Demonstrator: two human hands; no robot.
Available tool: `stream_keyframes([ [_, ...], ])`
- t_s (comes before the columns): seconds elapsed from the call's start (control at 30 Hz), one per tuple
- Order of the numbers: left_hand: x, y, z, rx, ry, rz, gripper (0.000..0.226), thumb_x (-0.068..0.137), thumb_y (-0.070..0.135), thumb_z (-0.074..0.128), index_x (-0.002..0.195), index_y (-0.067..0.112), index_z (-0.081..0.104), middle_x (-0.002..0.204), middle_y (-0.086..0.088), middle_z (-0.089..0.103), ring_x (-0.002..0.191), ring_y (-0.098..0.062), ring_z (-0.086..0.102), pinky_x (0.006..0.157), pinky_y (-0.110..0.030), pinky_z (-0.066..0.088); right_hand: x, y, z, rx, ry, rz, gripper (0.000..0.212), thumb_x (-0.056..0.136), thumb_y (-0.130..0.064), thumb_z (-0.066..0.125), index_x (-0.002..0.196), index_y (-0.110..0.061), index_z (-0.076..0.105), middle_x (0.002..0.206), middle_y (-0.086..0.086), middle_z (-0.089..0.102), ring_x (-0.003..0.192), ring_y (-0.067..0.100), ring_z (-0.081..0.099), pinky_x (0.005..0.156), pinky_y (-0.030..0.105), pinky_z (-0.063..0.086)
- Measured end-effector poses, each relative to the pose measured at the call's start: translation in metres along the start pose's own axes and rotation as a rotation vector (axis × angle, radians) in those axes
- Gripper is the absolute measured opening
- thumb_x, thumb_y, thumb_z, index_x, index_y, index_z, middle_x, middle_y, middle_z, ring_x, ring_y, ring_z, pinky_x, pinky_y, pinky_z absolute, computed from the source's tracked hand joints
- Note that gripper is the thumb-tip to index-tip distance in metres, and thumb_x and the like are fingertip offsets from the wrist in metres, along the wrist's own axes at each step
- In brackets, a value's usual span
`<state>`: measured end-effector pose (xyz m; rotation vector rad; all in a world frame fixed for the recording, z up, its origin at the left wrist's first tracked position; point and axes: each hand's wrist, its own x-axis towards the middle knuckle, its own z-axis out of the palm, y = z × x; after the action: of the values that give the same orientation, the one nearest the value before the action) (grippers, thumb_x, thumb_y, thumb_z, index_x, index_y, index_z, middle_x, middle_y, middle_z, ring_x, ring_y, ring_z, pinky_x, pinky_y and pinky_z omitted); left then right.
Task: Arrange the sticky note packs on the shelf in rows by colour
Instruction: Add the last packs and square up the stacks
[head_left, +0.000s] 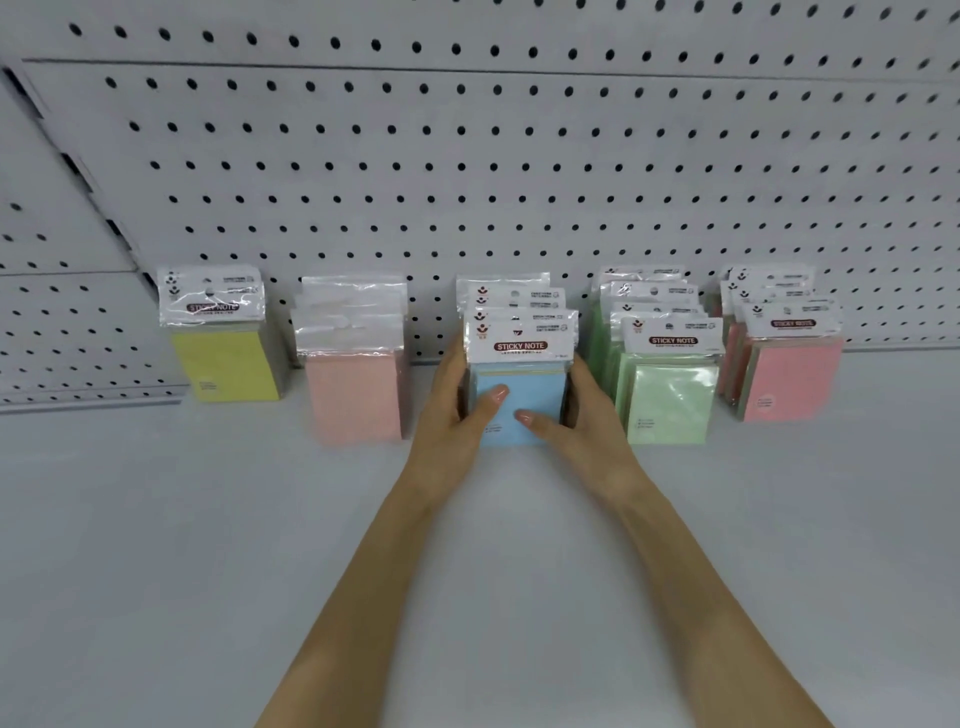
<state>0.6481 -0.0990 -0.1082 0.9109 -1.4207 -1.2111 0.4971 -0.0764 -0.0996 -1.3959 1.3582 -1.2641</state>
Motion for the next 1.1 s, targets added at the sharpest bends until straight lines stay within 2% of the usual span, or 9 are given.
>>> stream_keyframes([
  [0.1, 0.003, 0.006, 0.002, -0.094, -0.017, -0.033, 0.069, 0.088, 0.015, 0.059, 0.147, 0.028, 0.028, 0.142, 0.002, 0.049, 0.129, -0.016, 0.049, 0.104, -0.043, 0.043, 0.003, -0.003, 0.002, 0.044, -0.009, -0.003, 0.075, 0.075, -0.004, 0.075, 0.139, -0.018, 0.039, 0.129, -0.004, 0.058, 0.118, 0.007, 0.055, 0.095, 0.026, 0.049],
  [0.17, 0.007, 0.009, 0.004, -0.174, -0.016, -0.068, 0.068, 0.087, 0.020, 0.058, 0.147, 0.028, 0.028, 0.139, 0.004, 0.053, 0.123, -0.015, 0.054, 0.100, -0.039, 0.047, 0.005, -0.005, 0.001, 0.068, -0.019, 0.020, 0.081, 0.070, -0.009, 0.076, 0.141, -0.018, 0.037, 0.130, -0.002, 0.058, 0.118, 0.009, 0.056, 0.094, 0.027, 0.050],
  [0.27, 0.010, 0.012, 0.006, -0.242, 0.010, -0.137, 0.061, 0.086, 0.035, 0.055, 0.143, 0.028, 0.036, 0.132, 0.006, 0.059, 0.116, -0.013, 0.060, 0.098, -0.042, 0.049, 0.008, -0.009, 0.002, 0.112, -0.046, 0.074, 0.070, 0.074, -0.002, 0.076, 0.133, -0.021, 0.044, 0.120, -0.006, 0.064, 0.109, 0.009, 0.062, 0.087, 0.025, 0.053],
  [0.37, 0.011, 0.011, 0.006, -0.249, -0.005, -0.164, 0.057, 0.086, 0.043, 0.052, 0.140, 0.028, 0.041, 0.129, 0.006, 0.062, 0.116, -0.013, 0.060, 0.102, -0.043, 0.046, 0.011, -0.010, 0.007, 0.171, -0.087, 0.134, 0.058, 0.079, 0.005, 0.068, 0.128, -0.016, 0.048, 0.116, -0.001, 0.067, 0.103, 0.012, 0.065, 0.080, 0.022, 0.054],
  [0.53, 0.010, 0.012, 0.007, -0.229, 0.017, -0.155, 0.057, 0.088, 0.047, 0.057, 0.140, 0.029, 0.041, 0.129, 0.007, 0.061, 0.115, -0.013, 0.060, 0.101, -0.040, 0.046, 0.013, -0.013, 0.009, 0.178, -0.100, 0.157, 0.065, 0.076, 0.019, 0.054, 0.131, -0.014, 0.045, 0.110, -0.006, 0.066, 0.092, -0.001, 0.065, 0.071, 0.013, 0.050],
  [0.63, 0.012, 0.011, 0.007, -0.237, 0.023, -0.138, 0.056, 0.090, 0.043, 0.051, 0.143, 0.029, 0.036, 0.134, 0.005, 0.057, 0.119, -0.013, 0.058, 0.100, -0.038, 0.046, 0.015, -0.013, 0.007, 0.175, -0.086, 0.150, 0.069, 0.069, 0.011, 0.056, 0.130, -0.019, 0.045, 0.110, -0.007, 0.066, 0.091, -0.001, 0.065, 0.069, 0.012, 0.049],
  [0.73, 0.014, 0.011, 0.003, -0.234, -0.020, -0.153, 0.053, 0.092, 0.035, 0.053, 0.142, 0.026, 0.038, 0.133, 0.004, 0.059, 0.119, -0.014, 0.058, 0.099, -0.036, 0.046, 0.014, -0.012, 0.008, 0.175, -0.118, 0.166, 0.063, 0.074, 0.014, 0.056, 0.128, -0.017, 0.048, 0.109, -0.004, 0.068, 0.097, 0.009, 0.065, 0.073, 0.017, 0.051],
  [0.87, 0.013, 0.014, -0.005, -0.185, -0.063, -0.111, 0.046, 0.095, 0.018, 0.054, 0.139, 0.023, 0.042, 0.128, 0.007, 0.062, 0.114, -0.010, 0.060, 0.089, -0.026, 0.050, 0.015, -0.012, 0.004, 0.206, -0.123, 0.184, 0.064, 0.067, 0.001, 0.063, 0.126, -0.020, 0.050, 0.104, -0.009, 0.071, 0.097, 0.011, 0.067, 0.074, 0.022, 0.052],
  [1.1, 0.014, 0.010, -0.020, -0.136, -0.155, -0.120, 0.067, 0.086, 0.000, 0.063, 0.144, 0.020, 0.036, 0.133, 0.002, 0.059, 0.121, -0.014, 0.056, 0.093, -0.028, 0.050, 0.014, -0.015, 0.002, 0.121, -0.135, 0.173, 0.068, 0.073, 0.008, 0.072, 0.131, -0.015, 0.045, 0.110, -0.007, 0.067, 0.094, 0.003, 0.066, 0.072, 0.017, 0.053],
])
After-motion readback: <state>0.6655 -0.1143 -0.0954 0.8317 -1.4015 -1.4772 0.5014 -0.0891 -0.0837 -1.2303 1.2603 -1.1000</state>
